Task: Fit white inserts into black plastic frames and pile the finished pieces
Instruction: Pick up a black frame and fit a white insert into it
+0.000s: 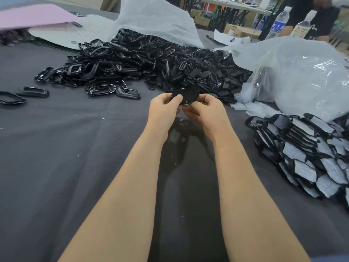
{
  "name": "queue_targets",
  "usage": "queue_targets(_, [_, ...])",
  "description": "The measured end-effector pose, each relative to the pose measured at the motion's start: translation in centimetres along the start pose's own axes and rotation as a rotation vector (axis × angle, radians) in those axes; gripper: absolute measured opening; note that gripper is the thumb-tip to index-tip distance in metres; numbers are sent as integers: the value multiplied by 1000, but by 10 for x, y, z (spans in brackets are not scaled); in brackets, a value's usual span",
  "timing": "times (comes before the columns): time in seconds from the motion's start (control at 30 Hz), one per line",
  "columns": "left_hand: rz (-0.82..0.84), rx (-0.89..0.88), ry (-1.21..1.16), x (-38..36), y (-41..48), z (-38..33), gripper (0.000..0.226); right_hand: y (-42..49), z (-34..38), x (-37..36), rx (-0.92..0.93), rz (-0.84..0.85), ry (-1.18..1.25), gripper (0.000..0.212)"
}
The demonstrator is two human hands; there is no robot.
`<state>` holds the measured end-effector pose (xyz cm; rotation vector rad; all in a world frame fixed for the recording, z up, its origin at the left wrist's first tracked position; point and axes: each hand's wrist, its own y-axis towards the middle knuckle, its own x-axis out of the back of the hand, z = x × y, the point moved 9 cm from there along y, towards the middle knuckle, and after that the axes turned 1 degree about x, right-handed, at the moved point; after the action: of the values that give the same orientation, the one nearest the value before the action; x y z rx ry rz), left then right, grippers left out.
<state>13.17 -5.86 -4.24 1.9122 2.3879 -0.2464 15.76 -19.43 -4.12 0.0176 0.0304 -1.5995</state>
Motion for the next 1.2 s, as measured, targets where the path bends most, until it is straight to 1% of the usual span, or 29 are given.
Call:
queue_targets(0.07, [-7,-10,18,1,-1,-1,11,-2,0,-4,-21,35,71,8])
queue_targets(0.2, [-41,-41,86,4,0,-2,15,-5,-5,-7,-109,62,240,17])
queue_targets(0.33, [-36,-61,89,3,1,-4,20,-8,-11,-10,-226,75,400,15])
queue_targets(0.4, [-36,-67,77,4,1,-4,20,-12,-16,-16,-312,107,513,14])
queue_targets(0.47, [-36,-81,73,4,1,-5,19,-15,-19,-22,-388,146,623,18])
queue_targets(0.6, [-22,-106,60,4,0,-8,17,-22,-17,-30,-435,229,766,22])
queue_targets(0.73, [-10,-144,71,3,0,-14,14,-23,-14,-32,-421,272,806,34])
queue_targets(0.87, [4,-169,72,1,-2,-18,20,-26,-12,-35,-402,318,789,16])
queue_targets(0.97, [16,-161,50,0,-2,-17,18,-27,-9,-37,-382,336,776,17])
queue_targets(1.07, [-6,-146,42,4,1,-15,17,-27,-8,-39,-371,356,748,14])
queue_targets(1.13, [-39,-123,46,8,2,-11,16,-23,-10,-36,-341,320,653,5])
queue_targets(1.2, [-57,-86,-15,10,3,-7,19,-17,-10,-29,-284,234,579,13])
